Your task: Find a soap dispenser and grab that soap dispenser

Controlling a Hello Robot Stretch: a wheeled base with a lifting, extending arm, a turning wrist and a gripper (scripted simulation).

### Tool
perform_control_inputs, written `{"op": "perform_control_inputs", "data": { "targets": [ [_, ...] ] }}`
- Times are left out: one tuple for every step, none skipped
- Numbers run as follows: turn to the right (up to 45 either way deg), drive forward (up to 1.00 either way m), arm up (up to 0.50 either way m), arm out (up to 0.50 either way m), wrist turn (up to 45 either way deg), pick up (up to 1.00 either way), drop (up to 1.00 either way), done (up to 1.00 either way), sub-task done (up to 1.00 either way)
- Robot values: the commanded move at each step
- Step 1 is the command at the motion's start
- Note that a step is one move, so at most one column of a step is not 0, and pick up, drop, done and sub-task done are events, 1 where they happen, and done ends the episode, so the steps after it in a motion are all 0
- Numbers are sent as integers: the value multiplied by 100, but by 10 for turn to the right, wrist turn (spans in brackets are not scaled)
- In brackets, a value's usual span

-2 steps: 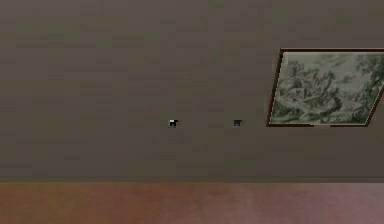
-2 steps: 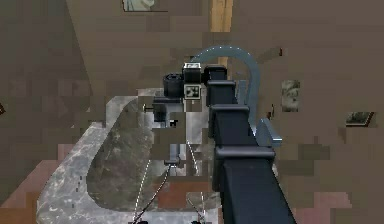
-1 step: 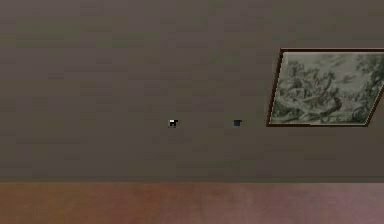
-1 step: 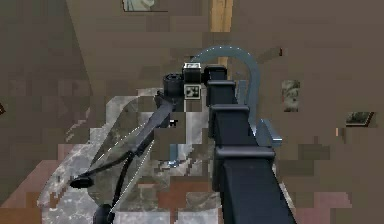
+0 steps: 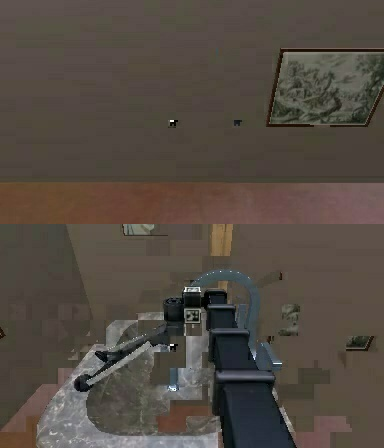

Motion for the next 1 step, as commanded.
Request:
{"op": "perform_control_inputs", "data": {
  "targets": [
    [0,0,0,0,450,0,0,0,0]
  ]
}}
